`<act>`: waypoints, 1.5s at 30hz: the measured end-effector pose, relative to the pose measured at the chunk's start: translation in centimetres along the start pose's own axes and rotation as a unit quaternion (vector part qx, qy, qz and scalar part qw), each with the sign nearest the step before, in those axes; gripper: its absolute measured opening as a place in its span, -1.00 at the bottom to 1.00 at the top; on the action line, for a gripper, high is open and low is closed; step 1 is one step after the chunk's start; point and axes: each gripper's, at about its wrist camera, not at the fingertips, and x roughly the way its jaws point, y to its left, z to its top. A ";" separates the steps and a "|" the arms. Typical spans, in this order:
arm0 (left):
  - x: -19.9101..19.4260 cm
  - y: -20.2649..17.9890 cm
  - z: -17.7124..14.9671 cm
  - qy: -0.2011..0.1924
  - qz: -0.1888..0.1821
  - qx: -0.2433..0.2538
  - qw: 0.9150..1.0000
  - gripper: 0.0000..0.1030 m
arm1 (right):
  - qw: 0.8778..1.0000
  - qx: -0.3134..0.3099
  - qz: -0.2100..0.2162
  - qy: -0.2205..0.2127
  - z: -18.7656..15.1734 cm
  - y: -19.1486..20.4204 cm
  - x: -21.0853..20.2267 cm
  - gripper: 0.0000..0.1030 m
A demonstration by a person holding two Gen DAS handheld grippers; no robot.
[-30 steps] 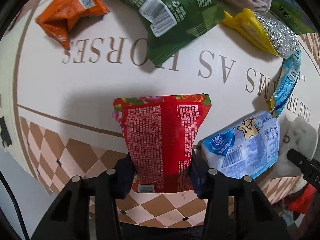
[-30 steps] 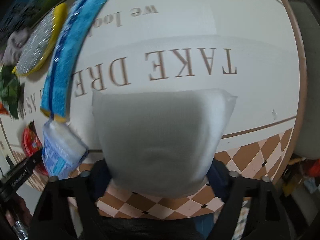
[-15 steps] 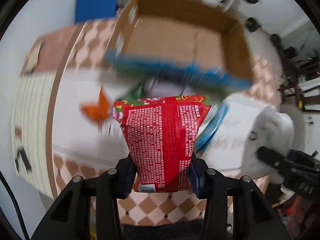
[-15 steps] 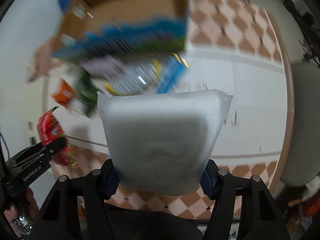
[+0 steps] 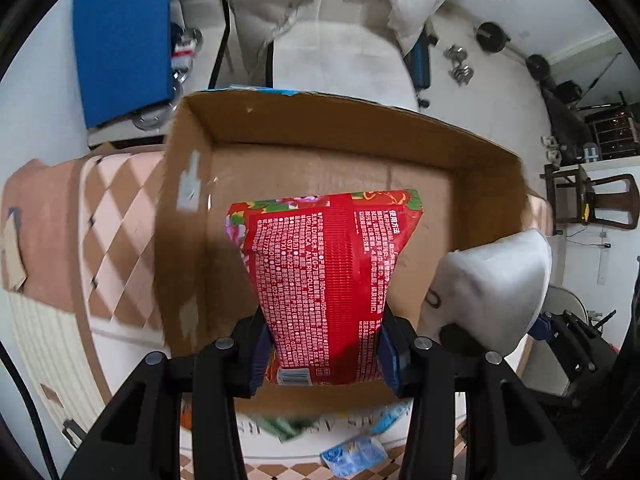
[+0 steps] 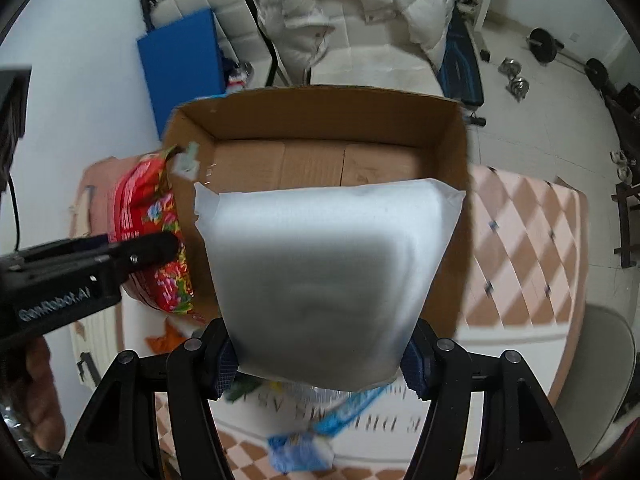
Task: Organize soft objects
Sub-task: 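Carry both items into the cardboard box and open both tools, then grasp the green snack bag with the left tool while the right tool grasps the blue tissue pack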
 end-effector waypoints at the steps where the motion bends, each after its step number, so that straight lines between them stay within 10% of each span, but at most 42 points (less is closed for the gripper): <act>1: 0.4 -0.1 1.3 0.008 0.000 -0.002 1.000 -0.19 | 1.000 -0.004 -0.005 0.008 1.1 0.0 1.3 0.32; 8: 5.0 -0.3 5.9 0.059 0.012 0.016 0.998 -0.19 | 0.998 -0.009 -0.035 0.050 9.7 1.9 6.3 0.32; 19: 7.8 -0.5 6.9 0.084 0.011 0.010 0.996 -0.13 | 0.995 0.011 -0.047 0.083 11.7 0.4 10.1 0.34; 24: 6.3 -0.9 6.4 0.064 0.009 0.027 0.998 0.80 | 0.996 0.024 -0.035 0.081 12.0 -0.7 10.0 0.88; 27: 4.4 -1.4 5.6 0.053 0.016 0.038 0.998 0.82 | 0.997 0.021 -0.044 0.068 11.8 -1.1 8.6 1.00; 37: -4.0 -2.1 -1.3 -0.037 0.039 0.046 0.998 0.86 | 0.998 0.020 -0.055 -0.008 7.4 -0.2 1.0 1.00; 45: -6.2 2.0 -13.6 -0.111 0.081 -0.033 0.990 0.86 | 0.998 0.035 -0.029 -0.042 -4.0 1.2 -4.0 1.00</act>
